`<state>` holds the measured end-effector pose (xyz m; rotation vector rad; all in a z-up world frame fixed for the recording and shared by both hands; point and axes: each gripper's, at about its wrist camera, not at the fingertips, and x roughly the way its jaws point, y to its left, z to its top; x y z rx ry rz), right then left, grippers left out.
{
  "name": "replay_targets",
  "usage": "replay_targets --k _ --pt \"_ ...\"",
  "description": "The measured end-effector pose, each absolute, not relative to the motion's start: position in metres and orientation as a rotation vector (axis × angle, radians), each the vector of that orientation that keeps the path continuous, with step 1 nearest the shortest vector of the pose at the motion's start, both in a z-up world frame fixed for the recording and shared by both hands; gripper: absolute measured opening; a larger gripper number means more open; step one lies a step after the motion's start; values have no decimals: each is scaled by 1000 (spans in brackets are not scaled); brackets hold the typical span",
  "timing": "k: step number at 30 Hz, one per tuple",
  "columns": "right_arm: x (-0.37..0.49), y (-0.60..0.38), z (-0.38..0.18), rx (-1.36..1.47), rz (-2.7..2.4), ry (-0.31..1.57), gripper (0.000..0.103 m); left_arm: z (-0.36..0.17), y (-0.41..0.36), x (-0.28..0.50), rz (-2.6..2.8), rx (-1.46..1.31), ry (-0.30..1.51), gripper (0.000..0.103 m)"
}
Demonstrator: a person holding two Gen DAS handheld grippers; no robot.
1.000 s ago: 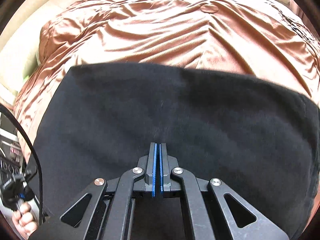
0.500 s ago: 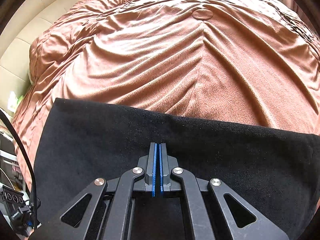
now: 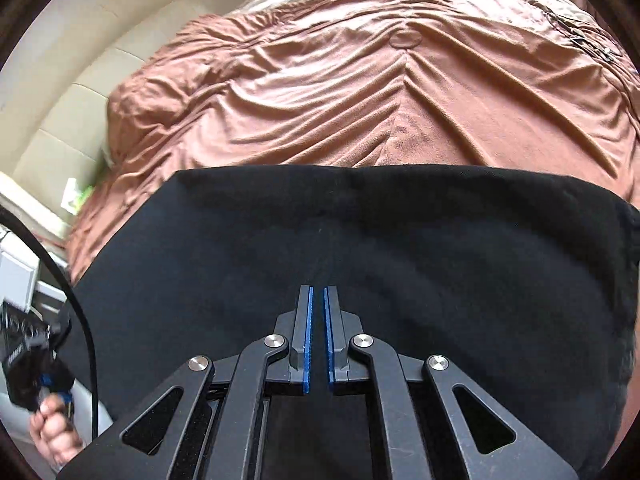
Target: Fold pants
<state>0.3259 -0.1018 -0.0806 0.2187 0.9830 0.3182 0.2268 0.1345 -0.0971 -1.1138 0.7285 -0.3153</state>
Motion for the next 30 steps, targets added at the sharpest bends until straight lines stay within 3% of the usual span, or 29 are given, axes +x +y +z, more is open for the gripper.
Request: replay_targets --k 1,3,5,30 --pt "318 -107 -77 225 324 971 9 -92 131 228 -323 -1105 724 14" --pt "303 -117 -71 237 334 946 34 -79 123 232 -341 -1080 717 14" --pt "285 -128 -64 249 348 920 52 -67 114 236 -362 -1049 706 14" --pt "127 -277 -42 461 268 727 53 30 -40 259 -597 -795 716 13"
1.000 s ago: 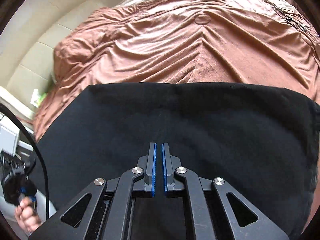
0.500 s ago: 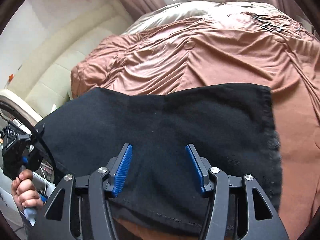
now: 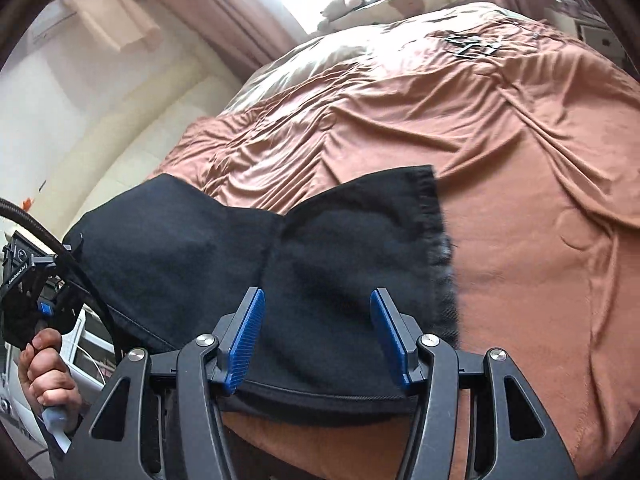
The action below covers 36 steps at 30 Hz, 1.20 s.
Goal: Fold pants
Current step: 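Lift the held pants edge with the left gripper and fold it over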
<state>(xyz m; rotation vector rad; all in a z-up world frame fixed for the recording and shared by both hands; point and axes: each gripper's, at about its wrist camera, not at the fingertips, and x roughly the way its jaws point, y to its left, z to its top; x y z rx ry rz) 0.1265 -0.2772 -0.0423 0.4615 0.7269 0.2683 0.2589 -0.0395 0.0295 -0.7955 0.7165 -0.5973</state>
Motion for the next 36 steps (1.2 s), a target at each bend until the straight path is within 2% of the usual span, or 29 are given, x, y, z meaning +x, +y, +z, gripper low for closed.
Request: replay_targets --k 16,25,31,32,35,36 --pt "79 -345 -58 575 217 684 53 20 -144 264 -728 -675 818 13" --pt "58 -378 -79 636 160 697 53 -36 -225 270 -789 -598 1003 13" --pt "51 -390 -87 670 144 703 53 -58 -246 267 -788 -555 1072 14" --pt "50 -392 -88 677 147 703 53 -61 -249 267 -786 -539 1090 20" --pt "50 -392 -88 690 152 701 53 -64 -262 266 -843 -541 1150 52" --pt "49 -392 -88 693 160 699 53 -66 -262 264 -860 -541 1163 57"
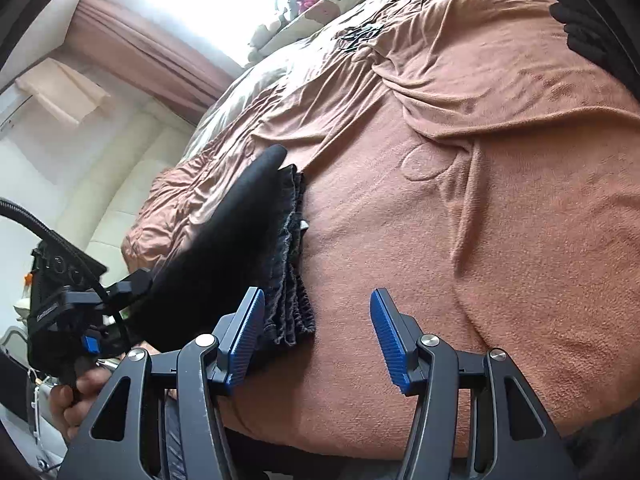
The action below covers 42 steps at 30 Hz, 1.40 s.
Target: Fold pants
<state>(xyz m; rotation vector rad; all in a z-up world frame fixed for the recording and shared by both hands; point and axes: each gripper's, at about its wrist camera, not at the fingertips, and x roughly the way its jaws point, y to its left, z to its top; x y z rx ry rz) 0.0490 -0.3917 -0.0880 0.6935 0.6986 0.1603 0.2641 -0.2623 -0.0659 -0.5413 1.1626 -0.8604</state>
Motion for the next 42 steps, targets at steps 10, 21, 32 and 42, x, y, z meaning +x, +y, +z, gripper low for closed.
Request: replay_targets --k 10,21,32,42 --pt "59 -375 -89 678 211 694 64 -70 -207 268 -690 -523 1129 62" --pt "94 -331 -99 586 242 808 32 -80 -129 275 -549 -563 1109 62" --pt "110 -327 -127 594 162 909 14 -121 -80 273 -437 -612 1182 62" --pt "124 -340 -109 620 173 864 43 -146 -86 267 -450 -628 1236 62"
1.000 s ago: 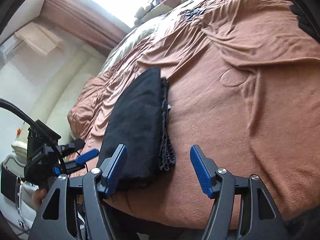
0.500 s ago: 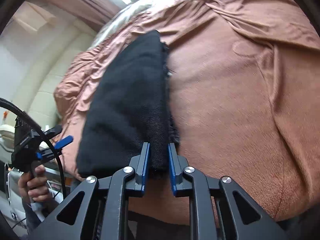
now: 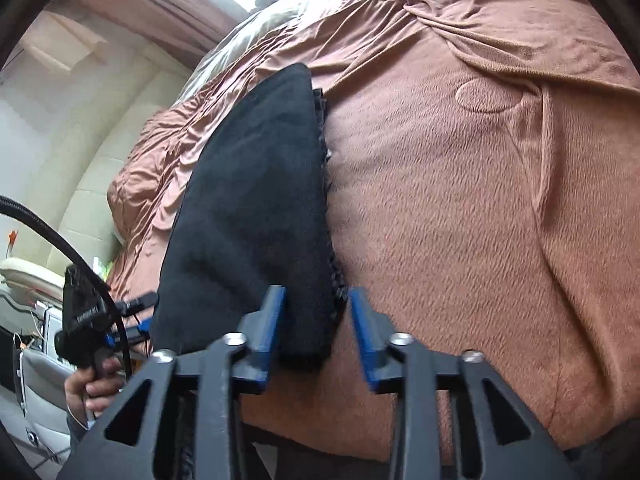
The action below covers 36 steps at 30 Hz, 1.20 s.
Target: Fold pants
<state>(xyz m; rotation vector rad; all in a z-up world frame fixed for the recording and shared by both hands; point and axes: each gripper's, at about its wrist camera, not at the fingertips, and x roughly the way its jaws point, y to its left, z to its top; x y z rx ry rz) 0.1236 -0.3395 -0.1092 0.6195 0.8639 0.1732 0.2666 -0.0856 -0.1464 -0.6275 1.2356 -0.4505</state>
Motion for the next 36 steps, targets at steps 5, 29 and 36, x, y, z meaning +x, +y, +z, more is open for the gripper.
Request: replay_targets --k 5,29,36 --pt "143 -344 -114 674 208 864 44 -151 -86 268 -464 -651 1239 62" --pt "154 -314 -132 633 283 891 28 -130 -64 271 -530 -686 1213 21" --pt "152 -303 -133 616 350 928 28 -128 -45 260 -498 -678 1218 21"
